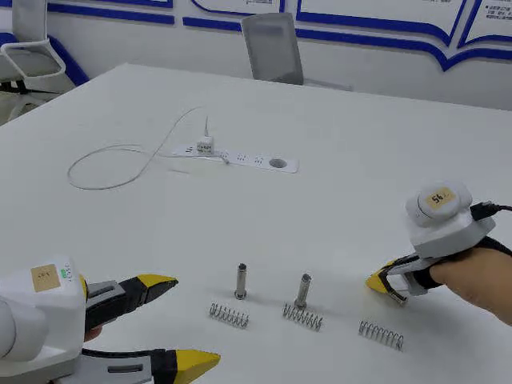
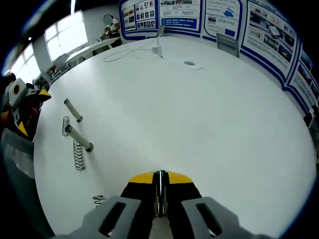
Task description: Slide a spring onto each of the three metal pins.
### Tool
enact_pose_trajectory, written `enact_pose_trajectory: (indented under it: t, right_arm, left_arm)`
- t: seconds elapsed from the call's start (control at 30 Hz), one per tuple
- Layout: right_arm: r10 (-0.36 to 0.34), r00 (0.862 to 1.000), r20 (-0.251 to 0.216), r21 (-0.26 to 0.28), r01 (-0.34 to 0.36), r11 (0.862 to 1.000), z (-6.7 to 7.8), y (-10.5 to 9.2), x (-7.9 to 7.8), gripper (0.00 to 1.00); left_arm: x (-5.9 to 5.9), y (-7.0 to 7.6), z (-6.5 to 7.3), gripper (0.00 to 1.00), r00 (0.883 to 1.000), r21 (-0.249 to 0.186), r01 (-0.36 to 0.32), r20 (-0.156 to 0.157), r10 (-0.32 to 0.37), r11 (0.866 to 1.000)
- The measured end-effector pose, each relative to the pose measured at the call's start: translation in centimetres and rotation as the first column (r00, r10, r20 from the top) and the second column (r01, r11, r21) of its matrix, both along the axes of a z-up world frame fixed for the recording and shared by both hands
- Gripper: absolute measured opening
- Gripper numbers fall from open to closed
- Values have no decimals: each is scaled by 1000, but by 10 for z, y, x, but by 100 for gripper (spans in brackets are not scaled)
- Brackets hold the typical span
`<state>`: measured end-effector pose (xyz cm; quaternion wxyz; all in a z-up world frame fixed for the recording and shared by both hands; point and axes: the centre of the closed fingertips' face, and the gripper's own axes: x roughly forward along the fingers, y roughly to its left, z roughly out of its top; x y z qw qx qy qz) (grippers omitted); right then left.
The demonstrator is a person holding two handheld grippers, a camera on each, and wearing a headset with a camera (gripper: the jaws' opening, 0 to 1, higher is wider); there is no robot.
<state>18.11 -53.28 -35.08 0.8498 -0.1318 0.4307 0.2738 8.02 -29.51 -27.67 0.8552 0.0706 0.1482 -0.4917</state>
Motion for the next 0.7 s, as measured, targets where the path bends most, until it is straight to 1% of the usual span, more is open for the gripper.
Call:
enact_pose_trajectory:
  t: [0.07,0.1,0.23,0.43,0.7]
  right_arm:
    - [-10,1000,9,1,10,1000,0,-1,1,9]
    - [-8,1000,18,-9,8,1000,-1,-1,2,9]
    - [-3,1000,19,-15,3,1000,0,-2,-1,9]
    - [1,999,43,-11,-1,1000,9,-3,-6,9]
    - [1,998,68,0,-1,1000,18,-2,-12,9]
  left_arm:
    - [0,-1,2,67,1000,0,4,3,-4,1000]
    - [0,-1,3,67,1000,0,6,6,-6,1000]
    - [2,1,6,67,1000,1,7,14,-7,1000]
    - [3,3,7,67,1000,-1,0,17,0,1000]
    - [1,-1,10,66,1000,-2,10,21,-10,1000]
